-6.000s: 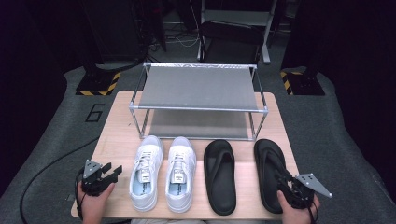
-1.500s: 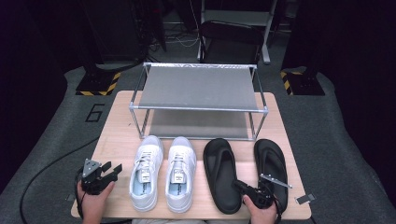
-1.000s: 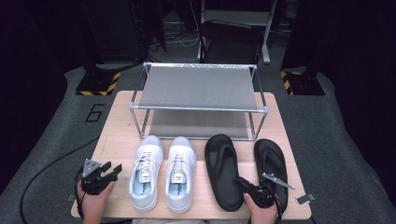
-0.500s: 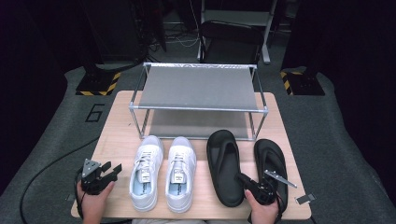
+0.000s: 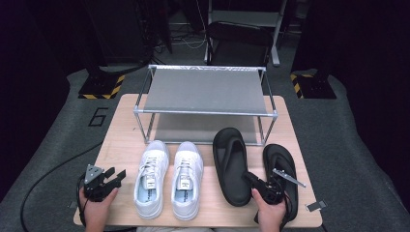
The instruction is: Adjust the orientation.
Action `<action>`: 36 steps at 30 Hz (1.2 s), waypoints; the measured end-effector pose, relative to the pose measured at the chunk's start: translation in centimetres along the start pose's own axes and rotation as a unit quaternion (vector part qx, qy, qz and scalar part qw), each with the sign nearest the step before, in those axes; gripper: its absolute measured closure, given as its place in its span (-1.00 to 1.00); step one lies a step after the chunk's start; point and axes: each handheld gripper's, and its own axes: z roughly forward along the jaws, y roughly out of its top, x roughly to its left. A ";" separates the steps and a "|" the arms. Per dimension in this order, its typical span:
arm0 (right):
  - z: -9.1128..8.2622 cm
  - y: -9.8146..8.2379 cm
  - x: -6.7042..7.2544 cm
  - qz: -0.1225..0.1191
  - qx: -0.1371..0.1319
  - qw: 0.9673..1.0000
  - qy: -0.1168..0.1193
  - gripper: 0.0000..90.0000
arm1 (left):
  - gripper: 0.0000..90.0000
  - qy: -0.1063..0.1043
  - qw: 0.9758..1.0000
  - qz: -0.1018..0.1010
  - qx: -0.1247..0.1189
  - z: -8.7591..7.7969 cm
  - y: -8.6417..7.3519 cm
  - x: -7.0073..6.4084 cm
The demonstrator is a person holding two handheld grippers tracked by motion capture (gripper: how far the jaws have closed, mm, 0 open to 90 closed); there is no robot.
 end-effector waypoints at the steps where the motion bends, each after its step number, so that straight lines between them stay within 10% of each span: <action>1: 0.1 0.2 0.1 0.001 0.000 1.000 -0.001 0.47 | 0.07 0.000 1.000 0.000 0.000 0.0 0.0 0.0; 36: 6.5 4.5 2.0 0.026 -0.008 1.000 -0.004 0.47 | 0.07 -0.001 1.000 -0.012 -0.012 0.2 0.0 0.8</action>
